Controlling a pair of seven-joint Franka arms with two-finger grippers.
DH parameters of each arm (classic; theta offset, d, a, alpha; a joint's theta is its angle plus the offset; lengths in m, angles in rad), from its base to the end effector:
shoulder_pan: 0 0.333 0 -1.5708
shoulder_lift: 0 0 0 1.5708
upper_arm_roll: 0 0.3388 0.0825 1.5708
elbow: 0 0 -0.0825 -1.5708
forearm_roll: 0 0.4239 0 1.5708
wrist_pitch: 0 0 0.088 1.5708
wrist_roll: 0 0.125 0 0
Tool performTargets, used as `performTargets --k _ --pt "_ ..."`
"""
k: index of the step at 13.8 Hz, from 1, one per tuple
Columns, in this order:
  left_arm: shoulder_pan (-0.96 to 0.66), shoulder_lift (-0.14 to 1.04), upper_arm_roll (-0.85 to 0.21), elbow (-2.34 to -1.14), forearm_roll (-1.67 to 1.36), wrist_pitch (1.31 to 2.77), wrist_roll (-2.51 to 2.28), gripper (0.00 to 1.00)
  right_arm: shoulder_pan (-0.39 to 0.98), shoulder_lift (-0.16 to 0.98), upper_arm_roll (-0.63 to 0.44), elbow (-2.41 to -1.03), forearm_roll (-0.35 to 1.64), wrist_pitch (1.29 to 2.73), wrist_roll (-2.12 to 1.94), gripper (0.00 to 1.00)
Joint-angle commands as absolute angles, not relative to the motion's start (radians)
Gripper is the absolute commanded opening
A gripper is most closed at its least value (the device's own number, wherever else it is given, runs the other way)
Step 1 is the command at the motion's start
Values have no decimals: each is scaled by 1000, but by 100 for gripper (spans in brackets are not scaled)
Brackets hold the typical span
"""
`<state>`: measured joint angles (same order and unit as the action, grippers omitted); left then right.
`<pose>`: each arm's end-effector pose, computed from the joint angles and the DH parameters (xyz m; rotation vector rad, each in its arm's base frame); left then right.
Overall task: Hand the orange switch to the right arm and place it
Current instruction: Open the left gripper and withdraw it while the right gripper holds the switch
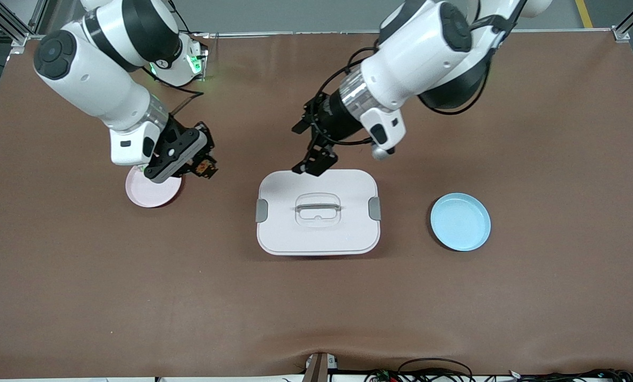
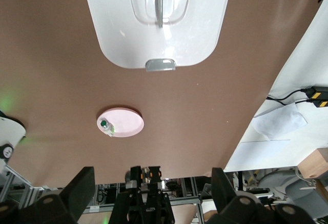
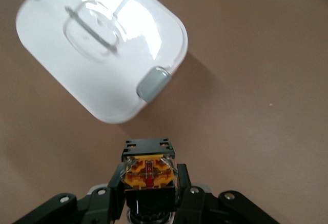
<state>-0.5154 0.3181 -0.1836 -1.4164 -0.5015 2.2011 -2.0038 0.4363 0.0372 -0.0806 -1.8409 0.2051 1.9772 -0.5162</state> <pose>0.5728 -0.4851 0.5799 1.8234 1.7517 -0.5373 0.5795 0.2333 0.5049 -2.7227 -1.1514 -0.1688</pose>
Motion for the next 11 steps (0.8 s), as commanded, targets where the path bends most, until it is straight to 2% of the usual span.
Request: performTargets --k 1,5,11 --pt "-483 269 -181 -1434 -468 2044 -1889 100 376 5 -71 -1844 108 1918 -699 0" --pt "-413 230 -181 -1430 -358 1914 -1599 100 292 -49 -71 -1883 15 1850 -903 0" --pt "-123 221 -196 -1405 -402 1676 -886 100 192 -95 -71 -2026 -29 1933 -1143 0"
